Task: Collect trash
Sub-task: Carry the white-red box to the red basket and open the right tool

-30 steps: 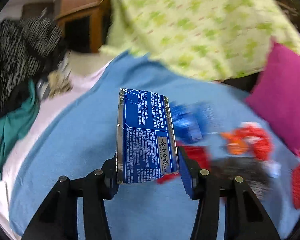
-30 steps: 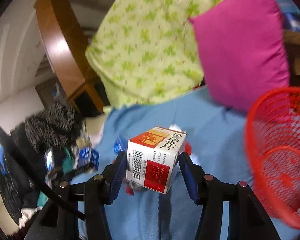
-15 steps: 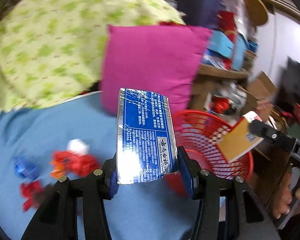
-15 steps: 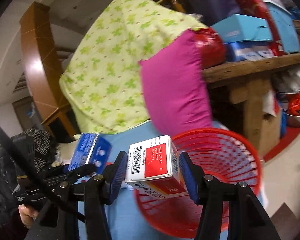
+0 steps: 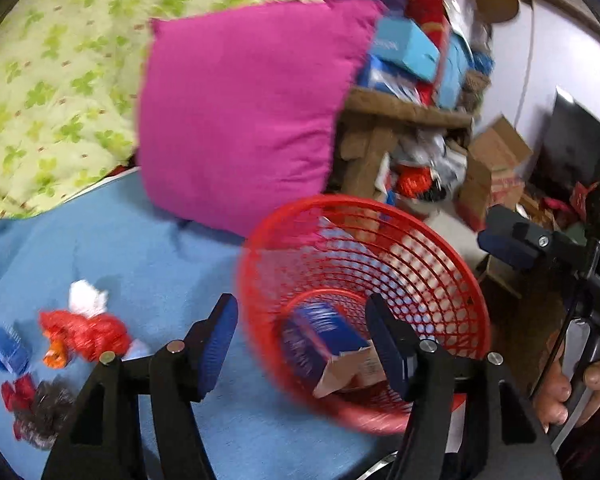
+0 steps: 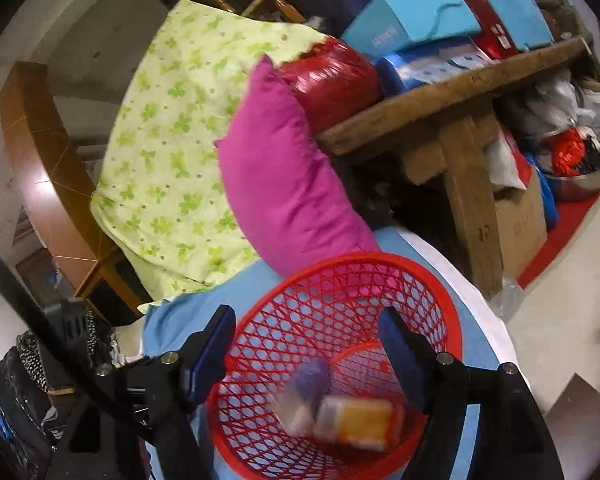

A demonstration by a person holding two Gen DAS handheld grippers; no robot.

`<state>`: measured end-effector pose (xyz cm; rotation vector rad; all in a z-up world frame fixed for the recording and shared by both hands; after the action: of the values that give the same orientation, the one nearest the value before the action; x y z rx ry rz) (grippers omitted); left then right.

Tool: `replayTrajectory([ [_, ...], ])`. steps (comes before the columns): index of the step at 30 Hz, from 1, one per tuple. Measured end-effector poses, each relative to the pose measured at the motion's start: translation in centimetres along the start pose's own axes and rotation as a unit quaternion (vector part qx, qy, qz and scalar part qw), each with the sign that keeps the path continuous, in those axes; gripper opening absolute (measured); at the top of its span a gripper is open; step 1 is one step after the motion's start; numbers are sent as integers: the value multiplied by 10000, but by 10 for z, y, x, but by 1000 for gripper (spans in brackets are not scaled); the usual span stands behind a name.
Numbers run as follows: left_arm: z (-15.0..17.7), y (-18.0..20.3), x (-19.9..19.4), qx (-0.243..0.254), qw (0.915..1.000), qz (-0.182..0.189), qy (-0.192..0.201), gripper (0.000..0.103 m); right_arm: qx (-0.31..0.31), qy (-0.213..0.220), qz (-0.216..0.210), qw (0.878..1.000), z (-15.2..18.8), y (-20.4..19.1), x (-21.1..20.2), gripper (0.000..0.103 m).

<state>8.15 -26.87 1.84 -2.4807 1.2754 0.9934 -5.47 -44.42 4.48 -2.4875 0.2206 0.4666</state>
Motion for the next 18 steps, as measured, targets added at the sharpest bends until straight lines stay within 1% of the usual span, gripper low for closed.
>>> replayTrajectory([
  [3, 16, -46, -25, -393, 9983, -352, 233, 67, -267, 108, -244, 9993, -1, -30, -1, 77],
  [5, 39, -98, -53, -787, 9931, -784, 368, 67, -493, 89, -562, 9972, 1, -60, 3, 77],
  [6, 49, -118, -63, -930, 9900, -981, 412, 67, -589, 58, -686, 9959, 2, -74, 6, 77],
  [8, 75, -171, -91, -1247, 9767, -1667, 513, 68, -828, -39, -947, 9920, 9, -105, 14, 77],
  [9, 89, -195, -104, -1374, 9678, -2039, 533, 68, -962, -107, -1098, 9892, 14, -124, 20, 77],
  [10, 104, -218, -118, -1549, 9584, -2329, 561, 68, -1088, -199, -1263, 9858, 20, -142, 26, 77],
  [12, 124, -250, -137, -1874, 9461, -2566, 627, 68, -1253, -431, -1527, 9794, 36, -172, 40, 77],
  [13, 138, -267, -146, -2107, 9392, -2624, 680, 68, -1302, -595, -1634, 9761, 45, -186, 50, 77],
  [15, 154, -283, -149, -2368, 9324, -2640, 694, 68, -1310, -978, -1772, 9705, 66, -204, 73, 77],
  [16, 162, -291, -149, -2478, 9303, -2628, 635, 68, -1276, -1192, -1799, 9681, 79, -211, 87, 77],
  [18, 170, -296, -140, -2599, 9306, -2532, 484, 68, -1202, -1618, -1840, 9620, 106, -221, 112, 77],
])
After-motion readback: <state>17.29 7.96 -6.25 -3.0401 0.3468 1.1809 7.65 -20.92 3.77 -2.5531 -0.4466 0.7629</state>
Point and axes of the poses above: each gripper's, at about its wrist camera, not at the fingertips, and x roughly the way its jaws point, y to its right, z to its underside, the point moved 5 cm from there along x, roughly the way its jaws point, and after that the axes turned 1 degree about -y, right-handed, at the moved point
